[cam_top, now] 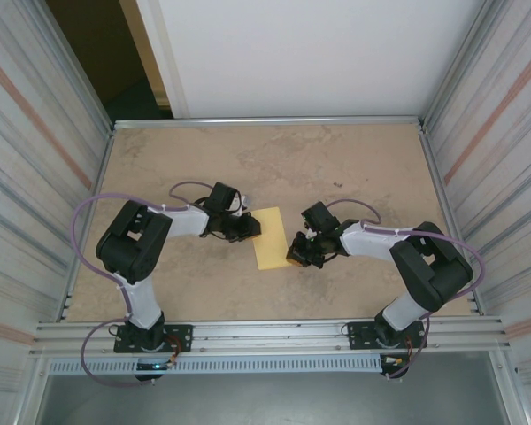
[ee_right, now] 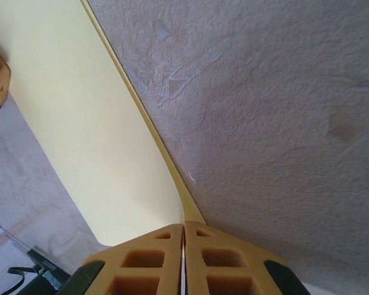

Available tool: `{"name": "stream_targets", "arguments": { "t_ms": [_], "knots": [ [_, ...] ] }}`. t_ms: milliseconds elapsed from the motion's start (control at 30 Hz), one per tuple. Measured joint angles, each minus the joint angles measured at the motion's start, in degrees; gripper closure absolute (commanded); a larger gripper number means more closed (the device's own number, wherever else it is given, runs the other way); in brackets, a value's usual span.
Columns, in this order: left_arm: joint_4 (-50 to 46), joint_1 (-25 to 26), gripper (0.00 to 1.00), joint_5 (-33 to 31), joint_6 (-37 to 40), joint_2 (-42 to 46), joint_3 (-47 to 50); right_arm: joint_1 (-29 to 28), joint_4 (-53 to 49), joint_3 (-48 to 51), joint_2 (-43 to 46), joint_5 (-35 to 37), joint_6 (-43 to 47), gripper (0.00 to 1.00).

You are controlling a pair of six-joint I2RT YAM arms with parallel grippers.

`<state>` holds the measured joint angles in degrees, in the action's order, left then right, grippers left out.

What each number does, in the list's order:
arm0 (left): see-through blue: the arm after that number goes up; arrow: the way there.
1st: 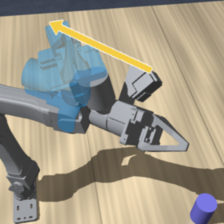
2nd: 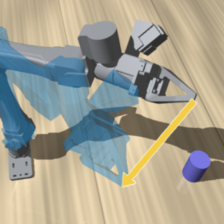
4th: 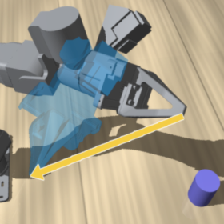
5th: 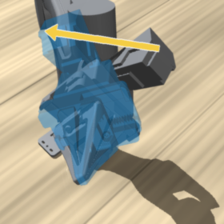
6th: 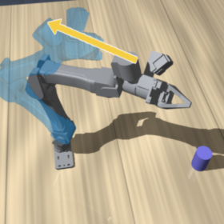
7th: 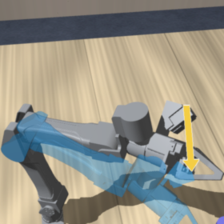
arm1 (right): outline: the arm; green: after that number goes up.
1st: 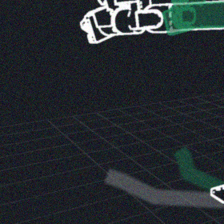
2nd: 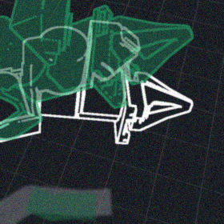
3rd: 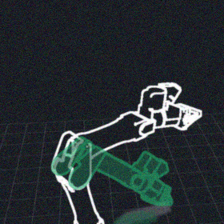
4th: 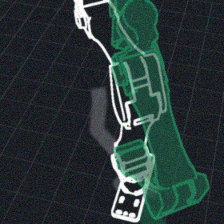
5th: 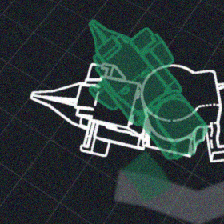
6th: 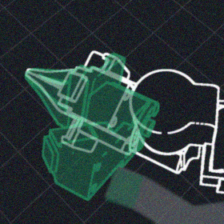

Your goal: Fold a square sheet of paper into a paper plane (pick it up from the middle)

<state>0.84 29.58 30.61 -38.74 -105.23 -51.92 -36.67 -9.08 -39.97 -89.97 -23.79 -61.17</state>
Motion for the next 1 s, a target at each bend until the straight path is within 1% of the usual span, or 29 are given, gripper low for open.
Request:
{"name": "stream_targets", "arguments": {
  "t_ms": [167, 333, 567, 867, 1000],
  "knots": [
    [0.0, 0.0, 0.82, 0.0, 0.0, 0.0, 0.0, -0.1, 1.0, 0.0, 0.0, 0.0, 0.1, 1.0],
    [-0.1, 0.0, 0.83, 0.0, 0.0, 0.0, 0.0, -0.9, 3.2, -0.3, 0.0, -0.2, 0.3, 1.0],
    [-0.3, 0.0, 0.85, 0.0, 0.1, -0.2, -0.2, -2.8, 7.1, -3.7, -0.3, -0.7, 1.7, 1.0],
    [-1.0, 0.0, 0.86, -0.1, 0.3, -0.2, -0.6, -3.1, 11.8, -7.4, -6.3, -1.8, 2.1, 1.0],
    [-3.0, 0.0, 0.84, -0.3, 0.7, -0.2, -1.6, -3.2, 12.6, -8.3, -7.7, -1.7, 2.4, 1.0]
  ]
}}
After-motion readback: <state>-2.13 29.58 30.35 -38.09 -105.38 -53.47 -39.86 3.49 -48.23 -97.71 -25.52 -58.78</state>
